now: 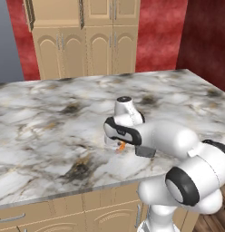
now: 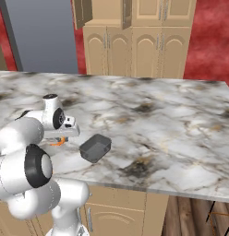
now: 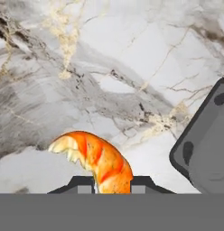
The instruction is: Retrieve the tupperware from the cabinet, then place the raw meat into the tupperware to avoid contamination.
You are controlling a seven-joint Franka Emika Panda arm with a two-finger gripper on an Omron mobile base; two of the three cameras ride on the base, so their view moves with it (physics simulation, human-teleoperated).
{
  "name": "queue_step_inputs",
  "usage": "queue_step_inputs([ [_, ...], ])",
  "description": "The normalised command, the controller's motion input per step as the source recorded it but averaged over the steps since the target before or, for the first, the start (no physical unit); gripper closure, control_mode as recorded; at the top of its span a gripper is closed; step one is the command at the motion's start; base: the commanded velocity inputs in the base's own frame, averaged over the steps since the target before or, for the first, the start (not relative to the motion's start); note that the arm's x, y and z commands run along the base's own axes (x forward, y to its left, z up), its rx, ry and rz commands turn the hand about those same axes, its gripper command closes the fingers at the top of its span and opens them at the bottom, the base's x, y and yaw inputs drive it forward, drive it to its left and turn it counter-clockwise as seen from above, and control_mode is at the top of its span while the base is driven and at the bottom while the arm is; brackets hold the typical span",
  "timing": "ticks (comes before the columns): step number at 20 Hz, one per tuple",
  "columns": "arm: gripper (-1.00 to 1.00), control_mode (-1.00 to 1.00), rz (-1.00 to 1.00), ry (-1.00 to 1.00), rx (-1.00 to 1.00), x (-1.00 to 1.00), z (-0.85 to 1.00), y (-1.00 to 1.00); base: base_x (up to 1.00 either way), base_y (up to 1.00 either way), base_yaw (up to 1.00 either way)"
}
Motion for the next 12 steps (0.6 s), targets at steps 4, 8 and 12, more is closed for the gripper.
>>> queue_step_inputs([
  [4, 1.00, -1.00, -0.17, 0.05, 0.00, 0.24, 0.64, -0.58, 0.00, 0.00, 0.00],
  [8, 1.00, -1.00, -0.18, 0.10, 0.00, 0.18, 0.66, -0.68, 0.00, 0.00, 0.00],
  [12, 1.00, -1.00, -0.24, 0.10, 0.00, 0.00, 0.28, -0.76, 0.00, 0.00, 0.00],
])
